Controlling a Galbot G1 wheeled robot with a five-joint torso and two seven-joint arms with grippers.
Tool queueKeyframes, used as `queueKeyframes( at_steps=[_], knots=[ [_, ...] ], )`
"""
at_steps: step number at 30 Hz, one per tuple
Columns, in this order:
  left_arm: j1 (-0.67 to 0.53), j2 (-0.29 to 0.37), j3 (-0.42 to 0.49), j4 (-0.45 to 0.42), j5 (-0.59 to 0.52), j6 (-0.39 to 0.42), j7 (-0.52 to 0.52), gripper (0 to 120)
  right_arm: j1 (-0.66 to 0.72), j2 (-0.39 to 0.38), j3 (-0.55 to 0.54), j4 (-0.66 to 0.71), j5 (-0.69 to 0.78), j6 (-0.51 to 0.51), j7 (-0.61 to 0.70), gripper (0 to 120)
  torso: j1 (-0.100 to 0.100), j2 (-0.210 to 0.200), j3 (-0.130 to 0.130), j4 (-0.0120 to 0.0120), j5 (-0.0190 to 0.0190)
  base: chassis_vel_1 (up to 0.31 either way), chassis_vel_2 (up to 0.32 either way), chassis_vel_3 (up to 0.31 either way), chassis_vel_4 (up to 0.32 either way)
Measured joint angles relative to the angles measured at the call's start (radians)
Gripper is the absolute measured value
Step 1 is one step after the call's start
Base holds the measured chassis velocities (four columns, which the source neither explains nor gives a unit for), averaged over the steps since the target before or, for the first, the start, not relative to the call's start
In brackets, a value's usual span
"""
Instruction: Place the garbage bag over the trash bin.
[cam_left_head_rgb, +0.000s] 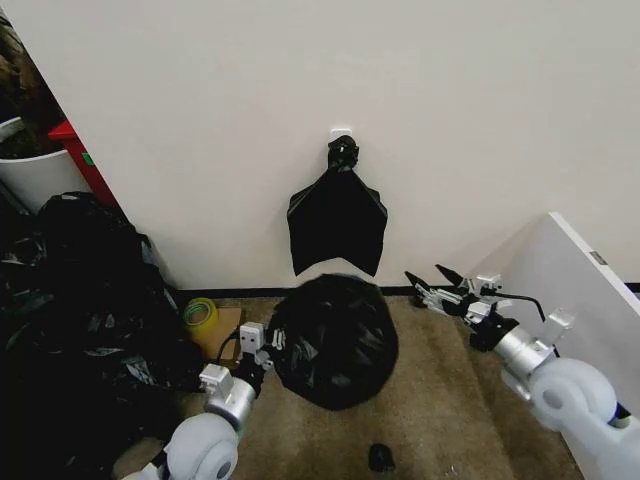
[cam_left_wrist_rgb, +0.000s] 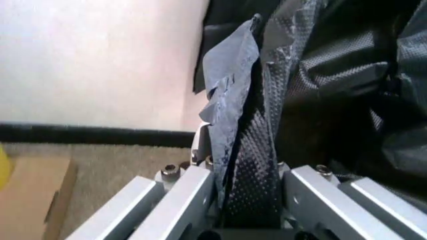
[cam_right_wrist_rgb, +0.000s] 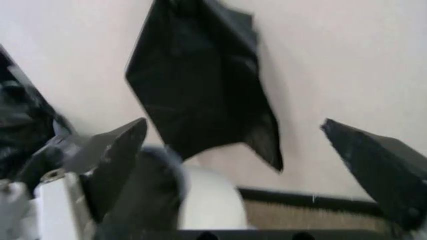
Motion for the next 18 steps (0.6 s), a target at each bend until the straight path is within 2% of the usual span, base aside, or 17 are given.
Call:
queueKeyframes(
  at_steps=[1,4,5,7,11,15,18],
  knots=[
    [-0.007,-0.009,0.006,0.0,-0.019,0.007,-0.019,0,-0.006,0.018,-0.015,0.054,-0.011,-0.051,0.054,89,0.0,0.0,0.0,0.0,-0.0005,0.0,0.0,0.0,0.0],
    [-0.023,-0.022,0.021,0.0,-0.045,0.022,-0.048,0,-0.014,0.041,-0.036,0.119,-0.025,-0.112,0.107,82,0.0,0.0,0.0,-0.0001,-0.0005,0.0,0.0,0.0,0.0],
    [-0.035,-0.029,0.034,0.0,-0.055,0.029,-0.063,0,-0.018,0.053,-0.049,0.147,-0.039,-0.144,0.132,76,0.0,0.0,0.0,0.0,-0.0004,0.0,0.0,0.0,0.0],
    [-0.045,-0.035,0.045,0.0,-0.059,0.033,-0.072,0,-0.022,0.059,-0.058,0.161,-0.057,-0.179,0.143,73,0.0,0.0,0.0,-0.0002,-0.0003,0.0,0.0,0.0,0.0],
    [-0.07,-0.059,0.09,-0.001,-0.044,0.052,-0.105,0,-0.035,0.097,-0.109,0.199,-0.081,-0.336,0.21,54,0.0,0.0,0.0,-0.0002,-0.0001,0.0,0.0,0.0,0.0],
    [-0.074,-0.074,0.107,-0.003,-0.03,0.062,-0.119,0,-0.03,0.124,-0.142,0.2,-0.087,-0.372,0.246,46,0.0,0.0,0.0,-0.0002,-0.0002,0.0,0.0,0.0,0.0],
    [-0.079,-0.097,0.132,0.0,0.02,0.069,-0.13,0,-0.008,0.183,-0.21,0.187,-0.102,-0.423,0.302,30,0.0,0.0,0.0,-0.0002,-0.0002,0.0,0.0,0.0,0.0]
  ],
)
